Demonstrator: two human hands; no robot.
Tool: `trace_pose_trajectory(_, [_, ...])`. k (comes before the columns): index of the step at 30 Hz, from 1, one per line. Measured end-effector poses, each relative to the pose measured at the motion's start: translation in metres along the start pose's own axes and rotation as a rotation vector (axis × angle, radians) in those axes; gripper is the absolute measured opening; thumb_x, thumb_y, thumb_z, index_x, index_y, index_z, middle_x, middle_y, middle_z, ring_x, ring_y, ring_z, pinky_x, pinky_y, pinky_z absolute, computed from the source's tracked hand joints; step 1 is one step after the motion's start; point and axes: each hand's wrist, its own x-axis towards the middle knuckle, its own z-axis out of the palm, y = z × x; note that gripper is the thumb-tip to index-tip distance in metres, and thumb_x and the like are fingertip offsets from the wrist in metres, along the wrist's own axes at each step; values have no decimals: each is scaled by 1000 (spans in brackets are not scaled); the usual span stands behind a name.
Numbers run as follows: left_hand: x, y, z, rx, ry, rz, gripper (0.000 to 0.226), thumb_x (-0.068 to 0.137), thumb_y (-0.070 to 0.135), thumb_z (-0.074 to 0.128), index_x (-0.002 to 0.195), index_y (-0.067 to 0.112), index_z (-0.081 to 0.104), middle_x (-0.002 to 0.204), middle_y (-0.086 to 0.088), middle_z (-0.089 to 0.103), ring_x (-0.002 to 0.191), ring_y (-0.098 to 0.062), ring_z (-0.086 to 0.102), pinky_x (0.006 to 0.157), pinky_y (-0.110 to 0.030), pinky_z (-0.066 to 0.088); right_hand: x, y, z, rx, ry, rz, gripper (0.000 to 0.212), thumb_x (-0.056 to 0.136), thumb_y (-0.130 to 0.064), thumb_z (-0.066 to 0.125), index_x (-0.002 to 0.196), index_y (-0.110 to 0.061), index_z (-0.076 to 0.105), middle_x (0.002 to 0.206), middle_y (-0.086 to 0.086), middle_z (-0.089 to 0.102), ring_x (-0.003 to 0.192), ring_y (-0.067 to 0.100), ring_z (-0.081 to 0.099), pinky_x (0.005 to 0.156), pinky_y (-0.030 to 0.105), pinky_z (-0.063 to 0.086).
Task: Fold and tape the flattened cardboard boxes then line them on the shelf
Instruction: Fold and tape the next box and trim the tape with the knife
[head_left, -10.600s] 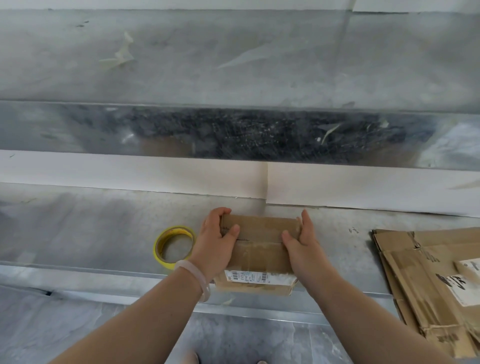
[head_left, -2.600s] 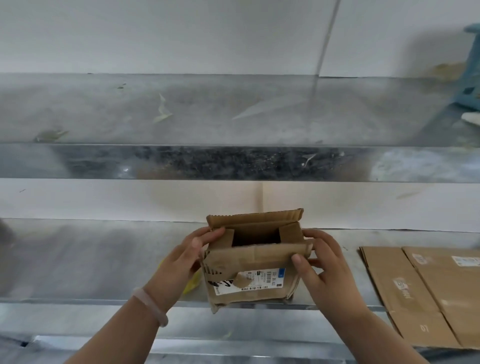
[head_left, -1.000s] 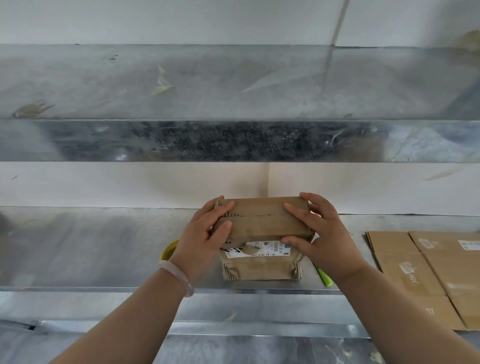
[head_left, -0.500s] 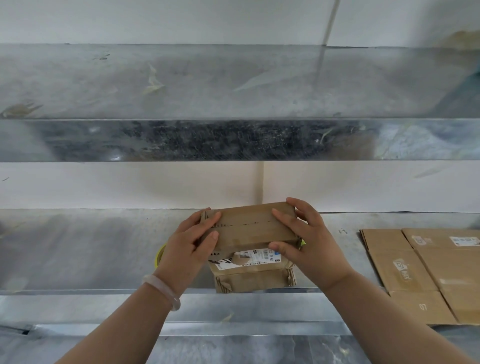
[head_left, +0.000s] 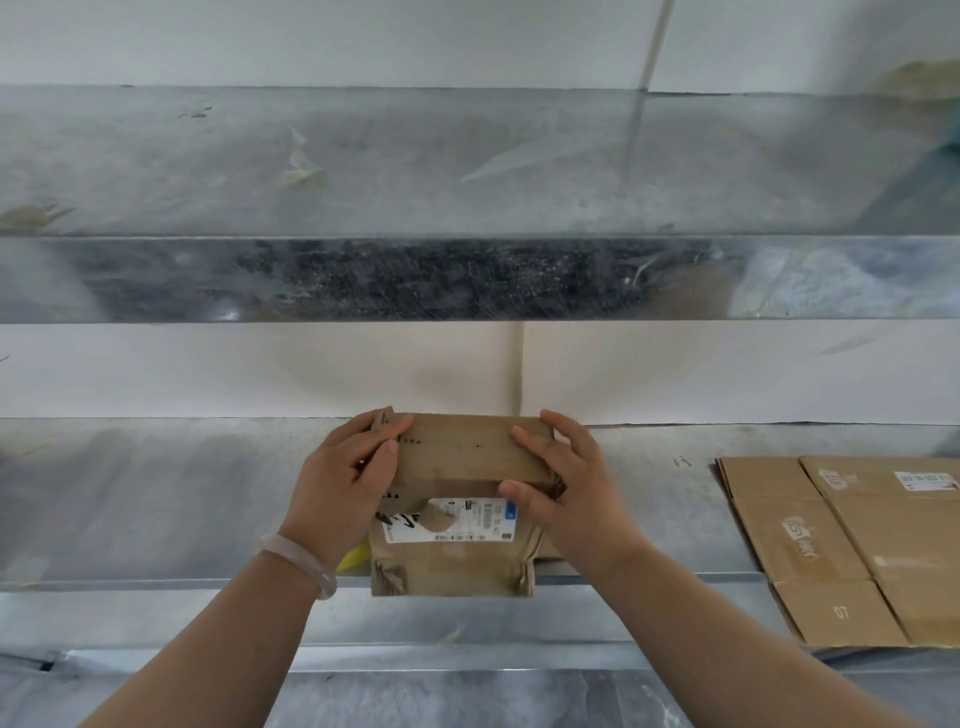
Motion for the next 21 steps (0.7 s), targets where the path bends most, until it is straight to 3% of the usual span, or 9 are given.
trace_pose_trajectory(2, [-2, -3, -1, 14, -41, -1, 36, 96, 16, 52, 108, 48, 60, 131, 20, 48, 108, 30, 37, 83, 8, 28, -6, 6, 7, -25, 22, -18, 55, 72, -61, 62, 123, -54, 45, 142, -33, 18, 133, 5, 33, 110, 28, 40])
trace_pose_trajectory(8, [-12, -5, 11, -21, -112, 4, 28, 92, 35, 55, 118, 46, 56, 137, 17, 44, 116, 25, 35, 88, 4, 31, -9, 12, -13, -147, -1, -19, 58, 77, -52, 68, 132, -43, 50, 145, -27, 19, 128, -7, 26, 104, 12, 31])
trace_pose_trajectory(11, [-19, -4, 19, -63, -186, 48, 37, 86, 51, 60, 122, 47, 54, 138, 24, 38, 120, 22, 34, 91, -2, 37, -16, 18, -27, -191, 5, -49, 62, 70, -67, 54, 129, -48, 47, 148, -22, 23, 129, -3, 30, 105, 20, 37])
trace_pose_trajectory(14, [-20, -5, 26, -33, -193, 68, 45, 78, 64, 56, 121, 50, 55, 137, 24, 39, 122, 17, 35, 97, -8, 39, -21, 27, -33, -253, 10, -69, 61, 77, -71, 48, 132, -48, 44, 150, -21, 23, 132, -3, 29, 106, 25, 37])
trace_pose_trajectory(17, [-17, -2, 30, -13, -174, 61, 45, 75, 69, 55, 117, 53, 55, 139, 18, 41, 121, 17, 36, 96, -4, 35, -21, 26, -37, -501, 100, -226, 60, 89, -63, 45, 139, -31, 52, 154, -11, 31, 141, 10, 29, 112, 36, 32])
trace_pose_trajectory(21, [-17, -1, 30, -34, -167, 52, 44, 71, 68, 55, 113, 56, 54, 139, 19, 42, 122, 15, 37, 103, -17, 40, -19, 11, -21, -747, 39, -347, 59, 94, -53, 40, 144, -22, 47, 152, -3, 41, 144, 17, 31, 117, 41, 21])
